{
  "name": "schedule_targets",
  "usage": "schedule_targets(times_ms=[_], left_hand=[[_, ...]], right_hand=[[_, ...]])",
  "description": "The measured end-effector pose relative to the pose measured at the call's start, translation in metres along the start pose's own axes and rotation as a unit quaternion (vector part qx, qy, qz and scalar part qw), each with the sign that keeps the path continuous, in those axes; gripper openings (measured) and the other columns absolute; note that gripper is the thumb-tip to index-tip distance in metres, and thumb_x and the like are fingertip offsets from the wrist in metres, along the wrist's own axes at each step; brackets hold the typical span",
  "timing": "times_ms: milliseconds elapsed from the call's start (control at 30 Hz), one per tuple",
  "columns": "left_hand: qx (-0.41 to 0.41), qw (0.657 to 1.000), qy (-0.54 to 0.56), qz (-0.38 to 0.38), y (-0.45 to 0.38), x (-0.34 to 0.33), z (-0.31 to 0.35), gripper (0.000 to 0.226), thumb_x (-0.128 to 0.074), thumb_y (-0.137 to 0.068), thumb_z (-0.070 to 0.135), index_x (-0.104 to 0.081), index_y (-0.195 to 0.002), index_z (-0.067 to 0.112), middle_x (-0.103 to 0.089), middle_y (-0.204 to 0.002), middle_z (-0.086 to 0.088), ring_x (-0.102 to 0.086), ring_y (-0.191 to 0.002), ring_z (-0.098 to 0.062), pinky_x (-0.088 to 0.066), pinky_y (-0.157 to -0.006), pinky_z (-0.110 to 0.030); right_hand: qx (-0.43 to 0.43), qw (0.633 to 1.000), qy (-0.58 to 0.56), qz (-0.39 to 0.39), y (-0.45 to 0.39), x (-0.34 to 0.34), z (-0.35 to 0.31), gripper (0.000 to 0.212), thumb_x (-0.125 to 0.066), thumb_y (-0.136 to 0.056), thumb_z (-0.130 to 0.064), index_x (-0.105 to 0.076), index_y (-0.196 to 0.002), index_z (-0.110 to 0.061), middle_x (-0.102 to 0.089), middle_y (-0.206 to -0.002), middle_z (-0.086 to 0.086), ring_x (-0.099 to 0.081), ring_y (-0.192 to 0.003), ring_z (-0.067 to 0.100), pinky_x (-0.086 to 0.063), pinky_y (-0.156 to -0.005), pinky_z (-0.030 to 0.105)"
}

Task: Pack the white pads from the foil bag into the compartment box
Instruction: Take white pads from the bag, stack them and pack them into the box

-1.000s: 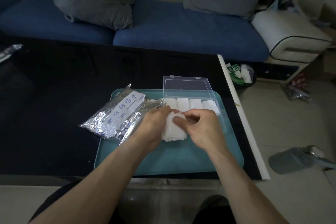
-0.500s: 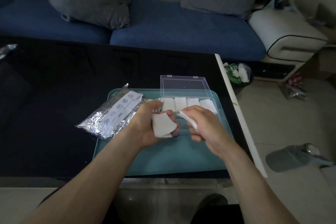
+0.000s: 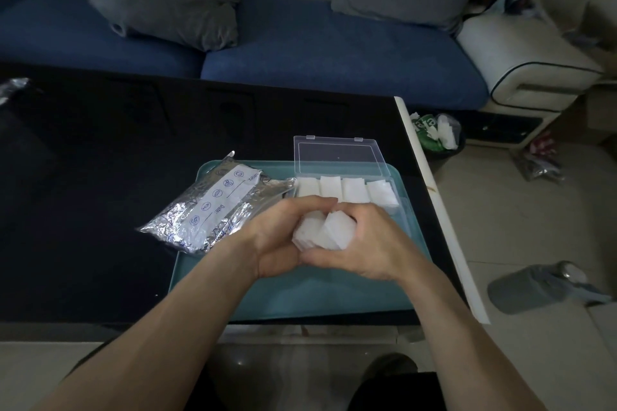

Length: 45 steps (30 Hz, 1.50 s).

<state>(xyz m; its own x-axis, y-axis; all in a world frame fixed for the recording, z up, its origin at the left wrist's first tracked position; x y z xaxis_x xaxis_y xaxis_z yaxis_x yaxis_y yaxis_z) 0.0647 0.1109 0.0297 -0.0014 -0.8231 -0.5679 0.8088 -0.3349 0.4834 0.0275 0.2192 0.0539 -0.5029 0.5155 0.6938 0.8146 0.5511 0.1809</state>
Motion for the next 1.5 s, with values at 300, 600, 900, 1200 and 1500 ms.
schedule_targets(times_ms=[300,600,900,1200,1500], left_hand=[[-0.011,0.996,0.061,0.063,-0.009,0.007,-0.006,0.024,-0.061,-0.095,0.028,-0.07,-0.094,0.006,-0.069,-0.087,-0.012,-0.067,-0.077,-0.023,-0.056,-0.074,-0.035],[-0.065,0.99,0.085,0.088,-0.008,0.012,0.007,0.039,-0.064,-0.087,0.031,-0.06,-0.121,0.01,-0.066,-0.1,-0.012,-0.064,-0.076,-0.026,-0.049,-0.07,-0.036],[-0.031,0.996,0.048,0.065,-0.014,0.005,-0.001,0.026,-0.06,-0.094,0.031,-0.07,-0.089,0.008,-0.072,-0.085,-0.009,-0.068,-0.074,-0.021,-0.056,-0.072,-0.032],[-0.091,0.979,0.098,0.151,-0.017,0.02,0.003,0.036,-0.064,-0.087,0.045,-0.057,-0.092,0.01,-0.059,-0.065,-0.003,-0.058,-0.051,-0.015,-0.051,-0.047,-0.027],[-0.133,0.975,0.034,0.177,-0.02,0.023,0.002,0.06,-0.065,-0.073,0.063,-0.058,-0.099,0.009,-0.055,-0.068,-0.003,-0.049,-0.052,-0.014,-0.042,-0.044,-0.025]], right_hand=[[0.011,1.0,-0.007,0.0,0.0,0.001,-0.002,0.08,-0.092,-0.04,-0.067,-0.062,-0.107,-0.036,-0.065,-0.099,-0.017,-0.061,-0.088,0.001,-0.053,-0.074,0.025],[0.013,0.982,-0.17,0.085,-0.002,0.016,0.006,0.057,-0.098,-0.052,-0.04,-0.068,-0.099,-0.033,-0.07,-0.096,-0.016,-0.064,-0.088,0.0,-0.049,-0.071,0.017],[-0.004,0.999,-0.012,0.029,-0.004,-0.002,0.003,0.077,-0.097,-0.05,-0.047,-0.061,-0.117,-0.035,-0.063,-0.103,-0.017,-0.06,-0.091,0.001,-0.051,-0.077,0.02],[-0.06,0.973,-0.204,0.094,-0.004,0.012,0.011,0.062,-0.085,-0.054,-0.062,-0.068,-0.1,-0.025,-0.069,-0.08,-0.017,-0.062,-0.07,-0.001,-0.049,-0.059,0.021],[-0.168,0.876,-0.447,0.061,-0.003,-0.007,0.012,0.035,-0.054,-0.101,-0.039,-0.064,-0.112,-0.007,-0.061,-0.073,0.004,-0.05,-0.049,0.009,-0.049,-0.05,0.029]])
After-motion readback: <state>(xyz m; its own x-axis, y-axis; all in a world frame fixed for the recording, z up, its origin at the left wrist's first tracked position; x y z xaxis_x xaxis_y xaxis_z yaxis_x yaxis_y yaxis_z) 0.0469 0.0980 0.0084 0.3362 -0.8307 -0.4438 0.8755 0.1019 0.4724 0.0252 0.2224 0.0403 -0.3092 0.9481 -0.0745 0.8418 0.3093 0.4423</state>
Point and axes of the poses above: each hand's wrist, its own y-axis away from the middle knuckle, its own x-axis out of the back of the hand, z = x × y, the point moved 6 cm from there along -y, towards the middle knuckle
